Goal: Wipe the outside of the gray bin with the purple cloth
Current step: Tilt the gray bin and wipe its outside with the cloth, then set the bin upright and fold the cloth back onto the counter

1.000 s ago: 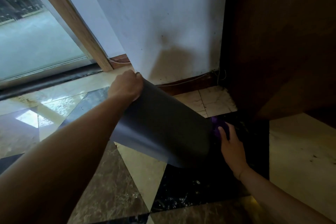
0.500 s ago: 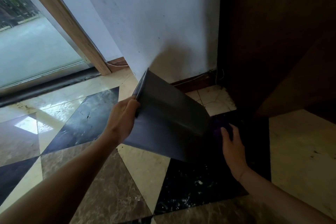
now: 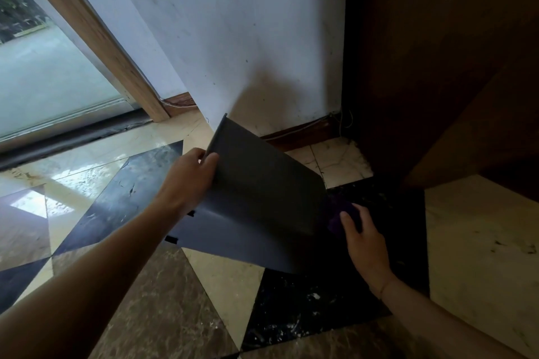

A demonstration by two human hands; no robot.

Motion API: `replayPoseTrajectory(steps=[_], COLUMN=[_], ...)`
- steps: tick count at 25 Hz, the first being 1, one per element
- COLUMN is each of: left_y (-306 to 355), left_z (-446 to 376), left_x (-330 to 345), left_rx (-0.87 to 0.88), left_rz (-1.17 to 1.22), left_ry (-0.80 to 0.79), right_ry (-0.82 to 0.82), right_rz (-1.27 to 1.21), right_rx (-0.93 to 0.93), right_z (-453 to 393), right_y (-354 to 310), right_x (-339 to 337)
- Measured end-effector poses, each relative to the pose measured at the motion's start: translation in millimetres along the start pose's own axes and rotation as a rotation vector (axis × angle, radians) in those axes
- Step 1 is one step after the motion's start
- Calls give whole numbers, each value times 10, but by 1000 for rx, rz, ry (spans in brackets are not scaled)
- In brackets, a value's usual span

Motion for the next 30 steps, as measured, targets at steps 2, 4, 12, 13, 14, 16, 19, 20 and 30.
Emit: replayPoseTrajectory(steps=[2, 4, 12, 13, 14, 16, 19, 20, 30], left_y=[192, 305, -168, -276, -356, -472, -808, -897, -606], left_z=[107, 247, 328, 317, 333, 369, 281, 249, -190], left_x=[104, 192, 92, 165, 210, 156, -111, -133, -50], left_rx=[210, 398, 375, 323, 278, 209, -42, -132, -80], left_rz=[-155, -311, -106, -66, -27, 134, 540, 625, 516], left_ry=[-102, -188, -98, -136, -164, -125, 123, 177, 252], right_ry=[-17, -50, -229, -249, -245, -144, -31, -21, 93], right_rz=[-35, -128, -291, -301, -291, -258, -238, -223, 136], right_rx=[30, 60, 29, 21, 11, -7, -48, -62, -225], right_z=[-56, -155, -652, -683, -722, -813, -949, -982, -1376], right_y=[-59, -236, -1349, -1385, -1392, -1376, -1353, -1357, -1816], right_x=[-54, -140, -621, -566, -519, -541, -657, -673, -923])
Point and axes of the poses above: each hand's wrist, its own z-axis away from the middle knuckle, its own x-axis out of the palm, y = z × x, the point moved 10 cm from there along -z, towards the middle knuckle, and after that the axes turned 14 degrees about z, right-handed, at the moved point
